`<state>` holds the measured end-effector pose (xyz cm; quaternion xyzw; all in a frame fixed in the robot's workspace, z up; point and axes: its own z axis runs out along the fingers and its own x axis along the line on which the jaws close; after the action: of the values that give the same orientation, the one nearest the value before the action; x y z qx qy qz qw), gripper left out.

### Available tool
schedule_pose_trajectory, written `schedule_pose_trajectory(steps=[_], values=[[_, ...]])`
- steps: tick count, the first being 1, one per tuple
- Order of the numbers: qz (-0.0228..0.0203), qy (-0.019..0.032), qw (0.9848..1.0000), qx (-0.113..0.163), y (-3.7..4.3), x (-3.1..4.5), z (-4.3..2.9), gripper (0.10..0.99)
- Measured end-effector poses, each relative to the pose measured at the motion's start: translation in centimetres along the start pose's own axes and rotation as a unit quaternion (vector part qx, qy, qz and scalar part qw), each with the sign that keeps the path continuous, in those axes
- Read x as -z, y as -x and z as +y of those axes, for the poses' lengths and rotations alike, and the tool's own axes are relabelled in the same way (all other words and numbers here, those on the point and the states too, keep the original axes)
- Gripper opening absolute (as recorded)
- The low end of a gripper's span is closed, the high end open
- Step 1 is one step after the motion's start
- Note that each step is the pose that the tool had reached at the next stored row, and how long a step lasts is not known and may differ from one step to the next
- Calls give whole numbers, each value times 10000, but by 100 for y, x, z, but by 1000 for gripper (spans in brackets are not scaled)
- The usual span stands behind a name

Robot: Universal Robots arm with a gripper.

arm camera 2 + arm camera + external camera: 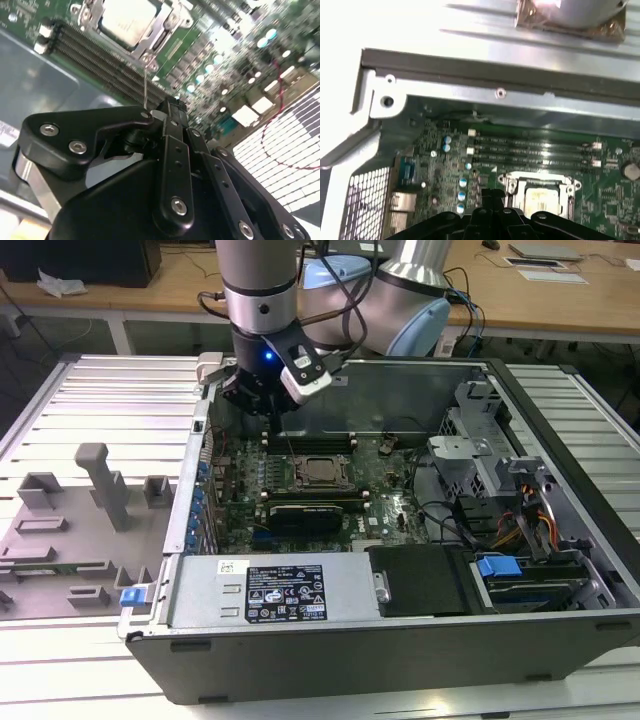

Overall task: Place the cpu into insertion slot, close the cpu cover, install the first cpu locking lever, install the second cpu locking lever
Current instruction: 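Install the first cpu locking lever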

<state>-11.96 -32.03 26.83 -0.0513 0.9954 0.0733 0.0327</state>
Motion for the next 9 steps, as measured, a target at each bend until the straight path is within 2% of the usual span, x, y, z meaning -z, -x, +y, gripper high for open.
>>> schedule_pose_trajectory(steps=[3,4,7,9], values=[[-40,313,9995,-19,-30,-12,1,106],[-45,360,9993,-20,-35,-34,-1,106],[-47,385,9992,-22,-39,-81,-8,106],[-50,418,9991,-24,-14,-105,-14,106]])
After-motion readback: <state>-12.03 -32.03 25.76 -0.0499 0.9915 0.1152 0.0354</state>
